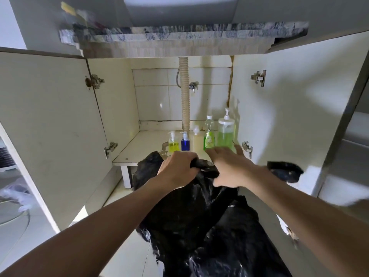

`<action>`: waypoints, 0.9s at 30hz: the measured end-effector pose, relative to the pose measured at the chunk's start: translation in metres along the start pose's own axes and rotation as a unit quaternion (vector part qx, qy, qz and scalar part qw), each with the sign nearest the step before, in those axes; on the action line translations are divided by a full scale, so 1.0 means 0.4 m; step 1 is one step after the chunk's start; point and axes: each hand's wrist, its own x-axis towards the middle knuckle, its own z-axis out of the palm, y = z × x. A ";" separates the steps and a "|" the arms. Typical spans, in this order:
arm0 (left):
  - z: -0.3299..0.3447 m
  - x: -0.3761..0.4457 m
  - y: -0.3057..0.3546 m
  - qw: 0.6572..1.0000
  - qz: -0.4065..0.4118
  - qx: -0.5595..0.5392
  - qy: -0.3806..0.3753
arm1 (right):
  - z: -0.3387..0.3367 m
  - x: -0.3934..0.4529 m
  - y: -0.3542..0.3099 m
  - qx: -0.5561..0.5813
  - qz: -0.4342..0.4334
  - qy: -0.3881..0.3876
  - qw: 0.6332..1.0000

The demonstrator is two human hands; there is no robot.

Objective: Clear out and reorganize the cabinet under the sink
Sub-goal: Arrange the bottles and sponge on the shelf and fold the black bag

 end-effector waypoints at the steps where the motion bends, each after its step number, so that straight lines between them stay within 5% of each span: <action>1: -0.004 -0.002 -0.003 0.999 0.016 0.007 -0.033 | 0.034 0.011 0.020 -0.005 0.013 -0.007 1.000; 6: -0.010 -0.009 -0.073 0.948 -0.039 0.099 -0.300 | 0.052 0.017 0.096 0.083 0.061 -0.022 0.995; 9: 0.005 -0.010 -0.111 0.910 -0.107 0.179 -0.359 | 0.032 0.018 0.119 0.105 0.046 -0.080 0.990; 12: 0.011 -0.006 -0.106 0.922 -0.109 0.243 -0.279 | 0.037 0.033 0.128 0.079 0.079 -0.098 0.989; 17: -0.036 0.015 -0.052 0.965 -0.101 0.242 0.006 | 0.022 0.034 0.141 0.081 0.132 0.249 0.956; 20: -0.078 0.028 -0.029 0.962 -0.090 0.232 0.113 | 0.000 0.035 0.165 0.142 0.103 0.357 0.918; 24: -0.074 0.024 -0.041 0.971 -0.008 0.196 0.138 | -0.008 0.028 0.218 0.187 0.038 0.405 0.894; 27: -0.025 0.010 -0.068 0.960 0.030 0.276 0.047 | 0.013 -0.002 0.241 0.121 0.056 0.338 0.932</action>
